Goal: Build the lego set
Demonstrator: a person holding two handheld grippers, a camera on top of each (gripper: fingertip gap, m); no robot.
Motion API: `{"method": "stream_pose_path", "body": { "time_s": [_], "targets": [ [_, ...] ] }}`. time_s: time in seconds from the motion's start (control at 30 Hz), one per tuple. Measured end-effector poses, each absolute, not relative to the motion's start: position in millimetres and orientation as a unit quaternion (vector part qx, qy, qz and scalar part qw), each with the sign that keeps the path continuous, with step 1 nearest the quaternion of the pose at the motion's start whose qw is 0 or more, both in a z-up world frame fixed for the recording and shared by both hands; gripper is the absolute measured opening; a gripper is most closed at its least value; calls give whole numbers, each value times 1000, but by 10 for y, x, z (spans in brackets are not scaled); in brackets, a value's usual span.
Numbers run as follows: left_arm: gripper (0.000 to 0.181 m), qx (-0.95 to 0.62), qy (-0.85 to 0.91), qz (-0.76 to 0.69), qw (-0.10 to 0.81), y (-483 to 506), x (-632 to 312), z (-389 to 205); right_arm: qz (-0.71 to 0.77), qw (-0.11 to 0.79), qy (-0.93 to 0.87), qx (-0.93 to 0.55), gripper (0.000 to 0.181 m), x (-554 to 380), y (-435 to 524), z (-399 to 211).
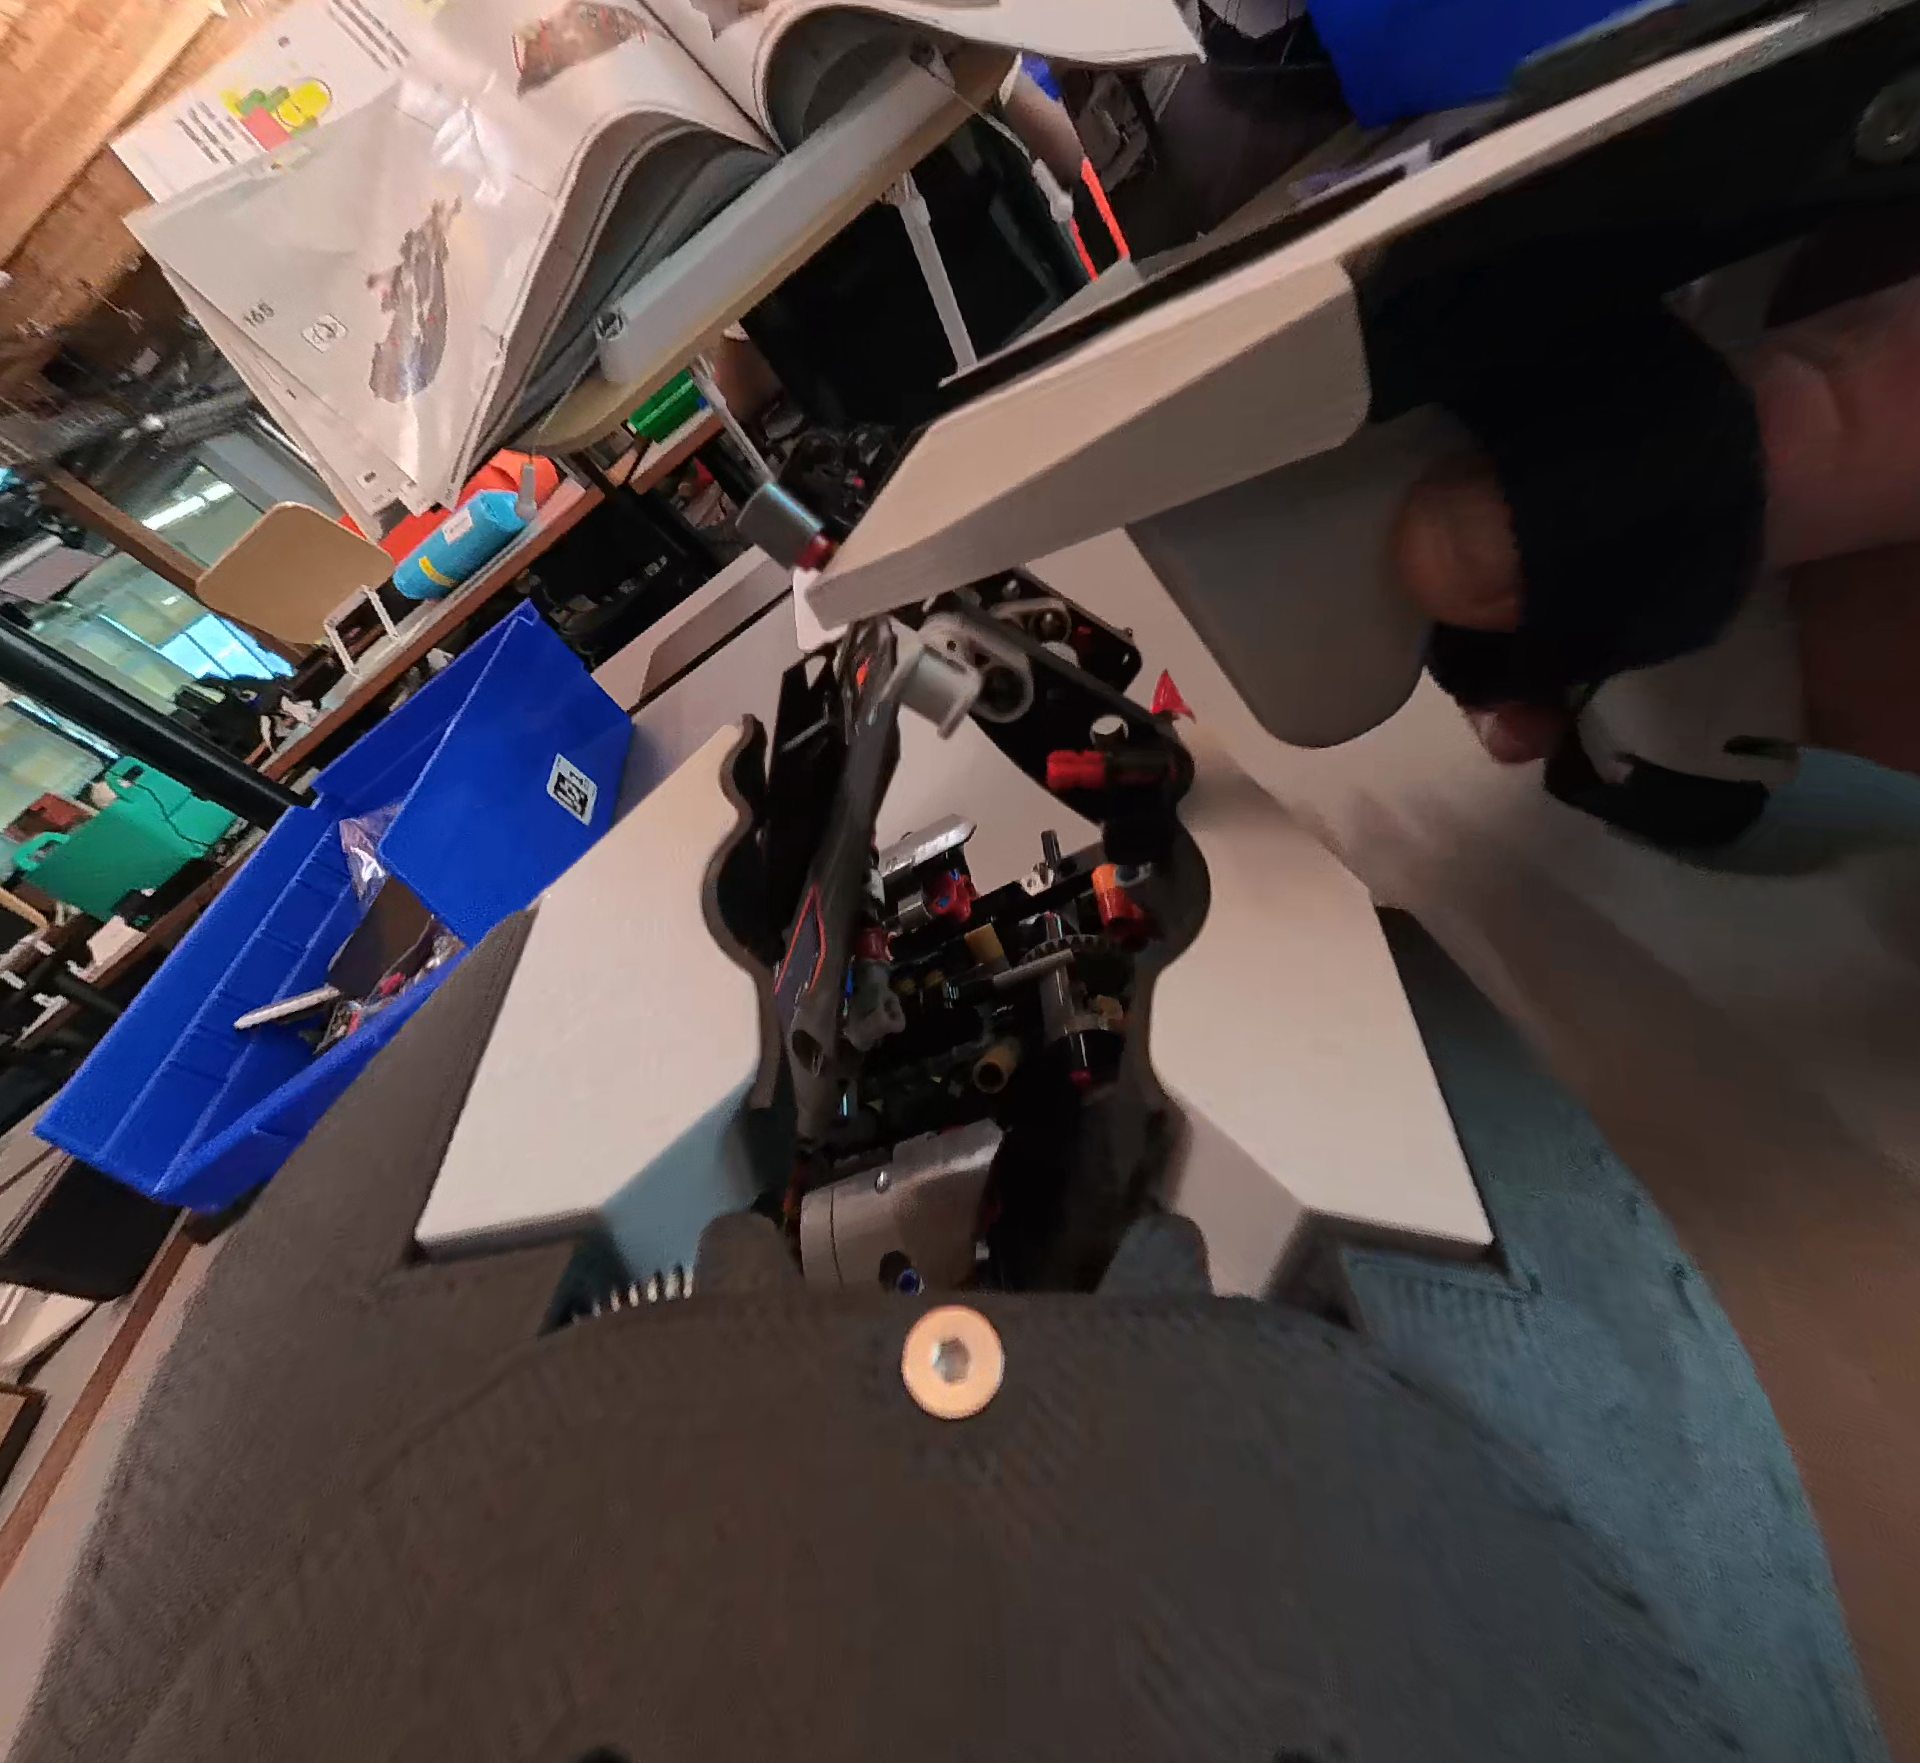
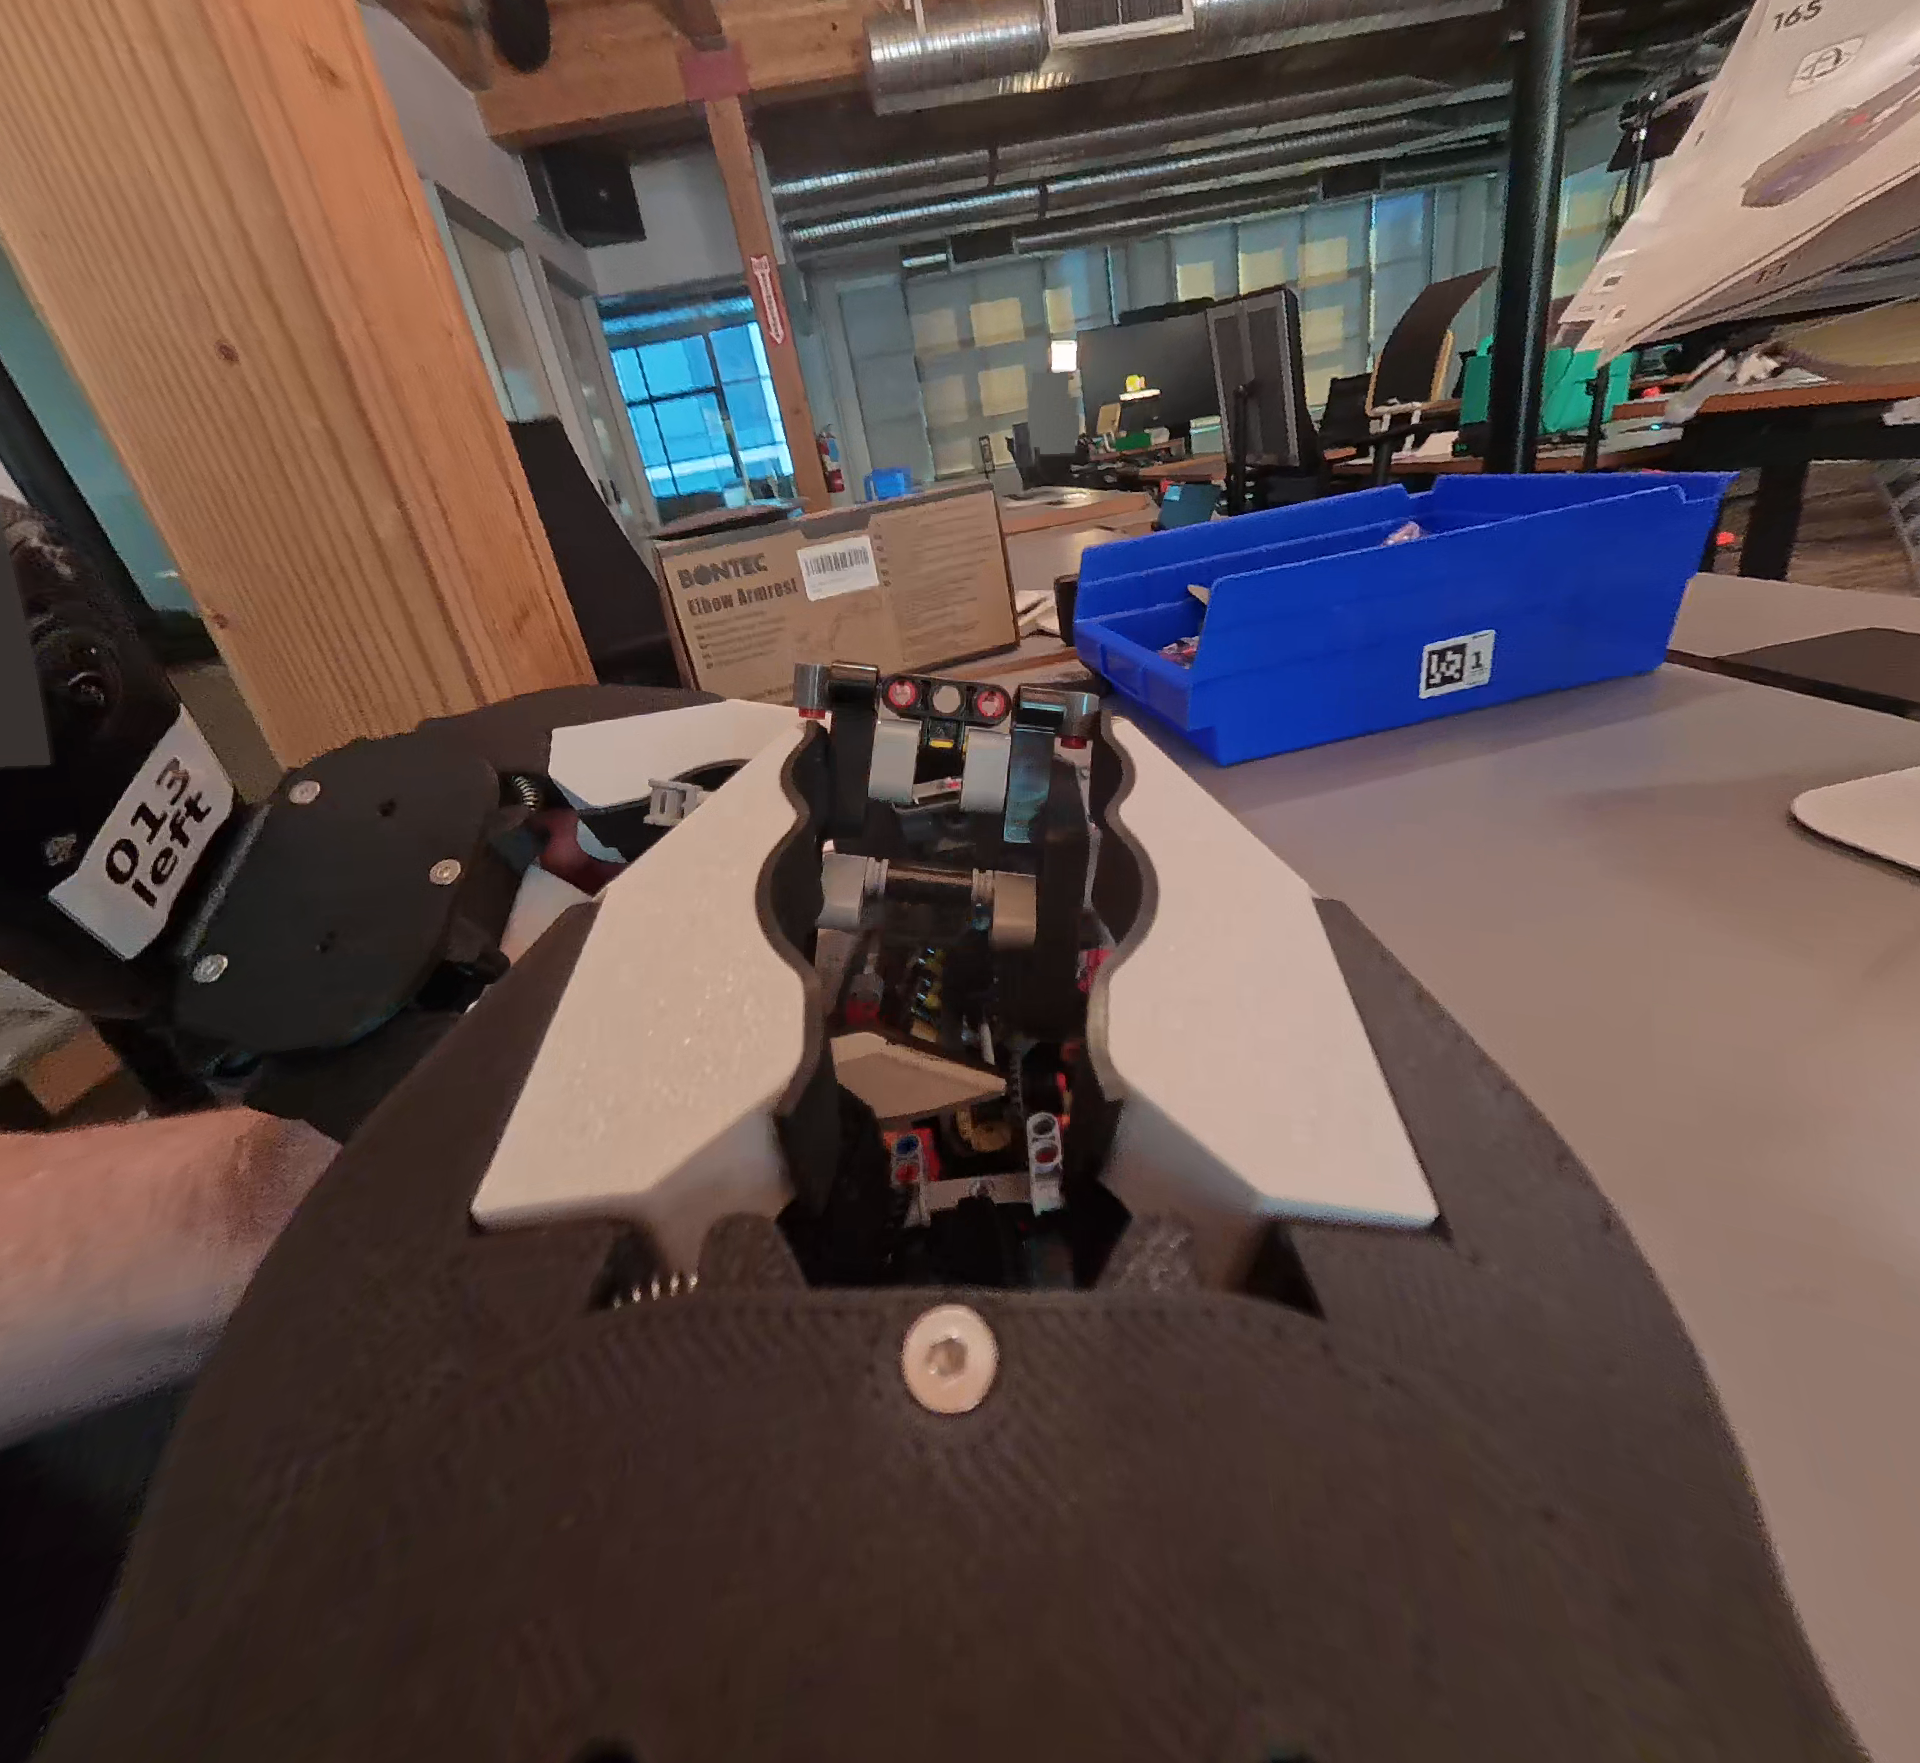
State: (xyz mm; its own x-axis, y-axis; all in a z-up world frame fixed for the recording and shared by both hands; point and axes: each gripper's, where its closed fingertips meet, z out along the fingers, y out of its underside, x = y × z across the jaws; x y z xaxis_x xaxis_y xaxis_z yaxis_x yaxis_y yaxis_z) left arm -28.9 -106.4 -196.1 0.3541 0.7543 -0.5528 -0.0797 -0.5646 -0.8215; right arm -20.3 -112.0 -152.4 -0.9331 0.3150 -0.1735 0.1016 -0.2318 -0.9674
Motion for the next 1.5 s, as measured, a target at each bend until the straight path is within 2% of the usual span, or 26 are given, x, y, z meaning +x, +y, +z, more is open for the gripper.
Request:
{"method": "stream_pose_path", "body": {
  "time_s": [0.17,0.57,0.77,0.83,0.9,0.97,1.03,1.23,1.4,1.5],
  "targets": [
    [75,-732,-239,511,381,-1159,-266,-2047,752,99,-632,-156,48,-178,-1152,-1552],
    [44,-734,-245,532,345,-1370,-344,-2079,739,133,-641,-160,48,-173,-1105,-1560],
    [44,-732,-243,534,345,-1365,-347,-2094,736,116,-644,-175,47,-186,-1090,-1605],
    [51,-734,-240,529,352,-1343,-343,-2105,736,115,-644,-174,47,-180,-1097,-1607],
    [65,-737,-233,523,359,-1298,-299,-2117,733,116,-648,-173,47,-178,-1110,-1616],
    [69,-732,-227,525,370,-1284,-222,-2085,732,117,-648,-174,47,-182,-1113,-1616],
    [86,-737,-231,506,384,-1247,-150,-2094,732,116,-648,-175,47,-184,-1114,-1617],
    [98,-714,-265,501,410,-1135,-75,-1992,732,118,-648,-173,47,-181,-1127,-1616],
    [70,-676,-288,518,438,-1171,-141,-1829,735,112,-645,-177,47,-189,-1119,-1611],
    [61,-677,-291,521,431,-1171,-203,-1800,737,107,-643,-180,47,-188,-1130,-1608]
  ]
}}
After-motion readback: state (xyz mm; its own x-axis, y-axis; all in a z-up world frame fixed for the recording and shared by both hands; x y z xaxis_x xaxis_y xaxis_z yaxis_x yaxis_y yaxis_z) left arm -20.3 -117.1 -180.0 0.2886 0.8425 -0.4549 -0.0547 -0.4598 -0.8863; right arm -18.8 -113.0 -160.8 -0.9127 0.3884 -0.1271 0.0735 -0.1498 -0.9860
